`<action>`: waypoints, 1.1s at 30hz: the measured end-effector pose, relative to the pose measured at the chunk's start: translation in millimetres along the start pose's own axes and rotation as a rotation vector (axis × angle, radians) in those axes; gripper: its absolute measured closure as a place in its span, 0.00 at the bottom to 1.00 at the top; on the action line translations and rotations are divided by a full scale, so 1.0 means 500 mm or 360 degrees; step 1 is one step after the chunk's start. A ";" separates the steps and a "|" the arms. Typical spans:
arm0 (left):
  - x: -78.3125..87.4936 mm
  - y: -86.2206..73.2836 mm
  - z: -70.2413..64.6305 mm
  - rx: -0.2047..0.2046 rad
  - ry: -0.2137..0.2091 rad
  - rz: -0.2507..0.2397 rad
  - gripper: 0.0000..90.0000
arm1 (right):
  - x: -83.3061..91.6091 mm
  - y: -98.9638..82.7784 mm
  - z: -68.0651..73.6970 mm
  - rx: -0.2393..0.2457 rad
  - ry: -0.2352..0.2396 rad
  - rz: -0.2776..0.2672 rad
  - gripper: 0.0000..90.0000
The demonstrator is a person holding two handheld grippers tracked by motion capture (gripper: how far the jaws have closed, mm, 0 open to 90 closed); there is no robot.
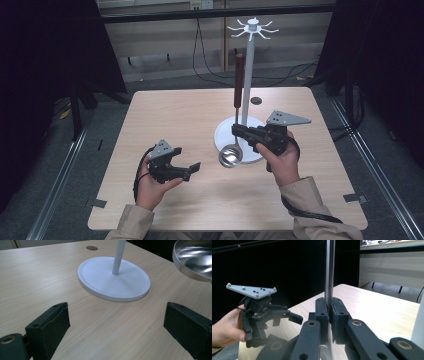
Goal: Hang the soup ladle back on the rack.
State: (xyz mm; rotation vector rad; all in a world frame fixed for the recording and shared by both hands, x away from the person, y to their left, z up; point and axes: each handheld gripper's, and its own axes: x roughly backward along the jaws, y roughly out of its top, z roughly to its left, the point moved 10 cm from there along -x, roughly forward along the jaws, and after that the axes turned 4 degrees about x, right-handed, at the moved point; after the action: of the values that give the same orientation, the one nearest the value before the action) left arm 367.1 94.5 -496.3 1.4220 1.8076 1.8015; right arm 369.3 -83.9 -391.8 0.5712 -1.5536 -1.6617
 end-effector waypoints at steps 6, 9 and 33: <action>0.001 0.001 0.001 0.0004 -0.0002 -0.0003 0.07 | 0.001 0.022 -0.010 0.0004 -0.0001 -0.0011 0.95; 0.001 0.000 0.002 0.0001 0.0001 -0.0002 0.07 | 0.000 0.031 -0.015 0.0003 -0.0003 -0.0017 0.95; 0.001 -0.001 0.005 -0.0007 0.0004 0.0002 0.08 | -0.002 0.059 -0.048 -0.0037 -0.0016 -0.0044 0.95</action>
State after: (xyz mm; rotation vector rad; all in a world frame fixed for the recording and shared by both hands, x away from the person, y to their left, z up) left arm 368.8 96.6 -497.0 1.4208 1.8031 1.8073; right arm 395.4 -96.8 -367.0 0.5754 -1.5378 -1.7037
